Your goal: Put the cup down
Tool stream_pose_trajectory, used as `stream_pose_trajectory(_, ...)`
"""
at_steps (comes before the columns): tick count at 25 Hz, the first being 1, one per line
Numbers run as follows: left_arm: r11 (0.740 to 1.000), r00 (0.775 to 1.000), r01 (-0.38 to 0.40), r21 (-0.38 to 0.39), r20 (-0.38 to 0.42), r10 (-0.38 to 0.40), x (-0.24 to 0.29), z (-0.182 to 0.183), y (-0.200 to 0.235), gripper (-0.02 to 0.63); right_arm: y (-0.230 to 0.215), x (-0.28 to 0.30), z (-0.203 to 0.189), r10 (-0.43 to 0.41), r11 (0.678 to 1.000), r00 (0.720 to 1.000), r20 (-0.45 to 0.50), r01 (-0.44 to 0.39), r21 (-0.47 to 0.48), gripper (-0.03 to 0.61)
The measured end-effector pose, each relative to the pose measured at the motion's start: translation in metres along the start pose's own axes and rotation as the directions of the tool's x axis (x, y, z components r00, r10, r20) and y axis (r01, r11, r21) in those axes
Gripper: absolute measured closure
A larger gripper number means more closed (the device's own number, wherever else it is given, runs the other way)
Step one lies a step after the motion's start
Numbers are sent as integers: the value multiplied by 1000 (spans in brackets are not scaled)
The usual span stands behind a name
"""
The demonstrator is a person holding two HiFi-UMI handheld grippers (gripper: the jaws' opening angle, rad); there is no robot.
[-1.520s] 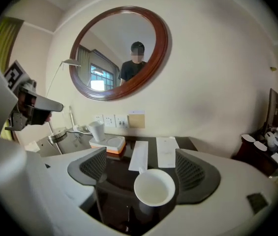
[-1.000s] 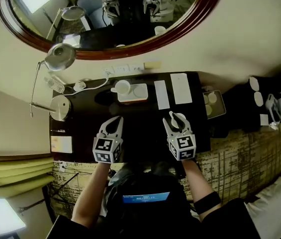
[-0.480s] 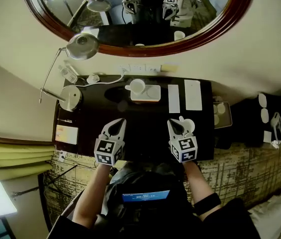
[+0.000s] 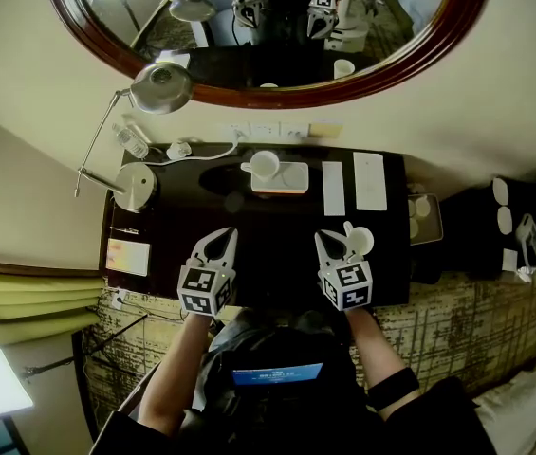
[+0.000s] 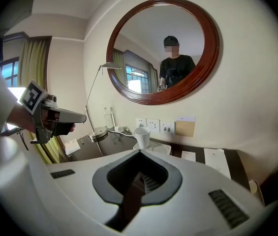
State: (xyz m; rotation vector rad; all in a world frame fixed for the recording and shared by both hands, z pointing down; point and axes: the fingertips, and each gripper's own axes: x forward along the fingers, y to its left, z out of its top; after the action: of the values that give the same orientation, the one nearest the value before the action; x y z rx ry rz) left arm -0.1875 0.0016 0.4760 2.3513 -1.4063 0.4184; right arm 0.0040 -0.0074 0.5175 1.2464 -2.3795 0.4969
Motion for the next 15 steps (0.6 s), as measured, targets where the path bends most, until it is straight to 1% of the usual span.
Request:
stream_pose_trajectory(6,1000,1000,-2,-6,1,2,-1,1,0,614,4,-1,0,15,1000,1000,-11,-15,16,575)
stream_pose_trajectory(10,1000,1000,4,-9,3,-4,0,0,-1,614,7,6,1,30,999,1000,-2,-30,16,574)
stream_pose_trajectory(11,1000,1000,5,-9,3,-5,0,0,-1,614,8,9,3,34,999,999,4,-34,12,565)
stream_pose_trajectory(12,1000,1000,5,-9,2,-5,0,0,-1,614,9,13,5,37,999,999,8,-37,3,543)
stream_pose_trajectory(13,1000,1000,3,-8,1,-3,0,0,1,614,10,18,8,42,999,999,9,-42,-8,541)
stream_pose_trajectory(14,1000,1000,1,-7,0,-1,0,1,2,614,12,24,9,50,999,999,7,-50,-21,526)
stream_pose_trajectory(15,1000,1000,-2,-5,-2,2,1,1,4,614,13,32,11,60,998,998,3,-60,-31,474)
